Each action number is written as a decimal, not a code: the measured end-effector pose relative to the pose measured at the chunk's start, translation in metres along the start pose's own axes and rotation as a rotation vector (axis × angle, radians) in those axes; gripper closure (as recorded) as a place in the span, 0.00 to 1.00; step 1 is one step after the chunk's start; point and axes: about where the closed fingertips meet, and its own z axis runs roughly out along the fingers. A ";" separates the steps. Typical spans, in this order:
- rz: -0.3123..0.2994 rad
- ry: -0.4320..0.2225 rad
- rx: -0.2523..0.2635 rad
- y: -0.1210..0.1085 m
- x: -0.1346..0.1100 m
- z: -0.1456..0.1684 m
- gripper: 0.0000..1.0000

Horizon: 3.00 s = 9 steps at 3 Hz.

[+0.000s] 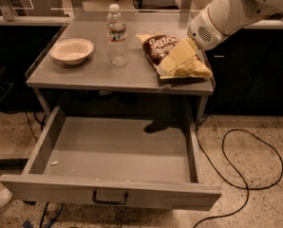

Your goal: Place water bottle into top drawer

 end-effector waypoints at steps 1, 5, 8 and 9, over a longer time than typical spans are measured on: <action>0.000 -0.010 -0.005 0.000 -0.003 0.000 0.00; 0.136 -0.193 -0.061 0.003 -0.069 0.068 0.00; 0.130 -0.324 -0.098 0.018 -0.147 0.117 0.00; 0.142 -0.352 -0.091 0.011 -0.160 0.125 0.00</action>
Offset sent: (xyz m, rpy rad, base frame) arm 0.0177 0.0395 -0.0081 0.1579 0.0049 -0.0496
